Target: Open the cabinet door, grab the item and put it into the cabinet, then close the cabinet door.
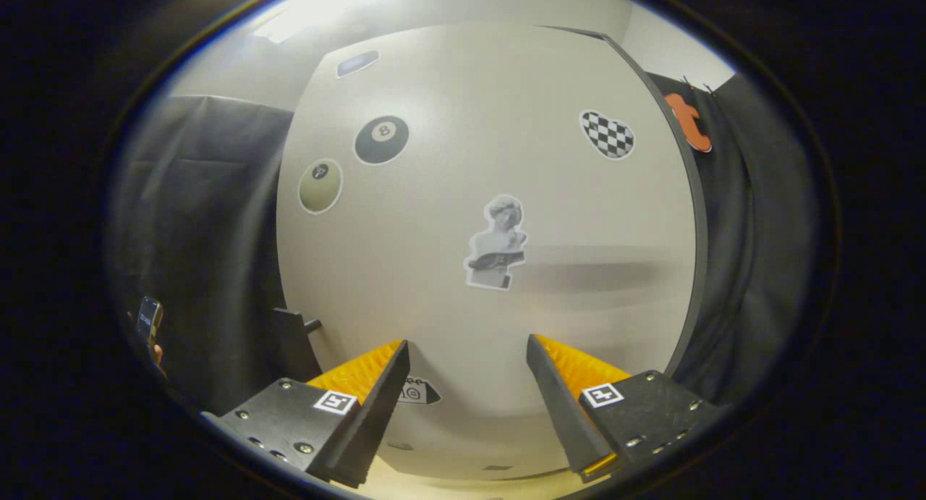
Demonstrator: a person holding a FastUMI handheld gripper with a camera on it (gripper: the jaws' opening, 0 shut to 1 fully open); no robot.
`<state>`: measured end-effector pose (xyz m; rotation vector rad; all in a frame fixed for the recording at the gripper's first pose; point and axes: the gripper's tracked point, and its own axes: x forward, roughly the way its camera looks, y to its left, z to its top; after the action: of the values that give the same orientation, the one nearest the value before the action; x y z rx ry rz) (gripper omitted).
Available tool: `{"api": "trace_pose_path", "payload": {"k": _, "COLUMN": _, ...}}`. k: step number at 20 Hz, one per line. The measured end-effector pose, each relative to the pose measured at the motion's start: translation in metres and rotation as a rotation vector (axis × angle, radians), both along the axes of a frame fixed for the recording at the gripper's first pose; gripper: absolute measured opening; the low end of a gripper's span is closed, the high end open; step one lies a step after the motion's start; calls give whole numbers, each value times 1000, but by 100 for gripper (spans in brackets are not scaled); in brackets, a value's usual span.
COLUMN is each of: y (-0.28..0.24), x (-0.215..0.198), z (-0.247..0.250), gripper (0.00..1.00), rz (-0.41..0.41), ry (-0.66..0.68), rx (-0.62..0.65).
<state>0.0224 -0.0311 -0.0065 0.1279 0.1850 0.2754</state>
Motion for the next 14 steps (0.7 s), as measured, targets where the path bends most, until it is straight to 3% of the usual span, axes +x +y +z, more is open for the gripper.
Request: {"api": "trace_pose_path", "payload": {"k": 14, "y": 1, "x": -3, "z": -1, "gripper": 97, "rz": -8, "ry": -9, "rx": -38}}
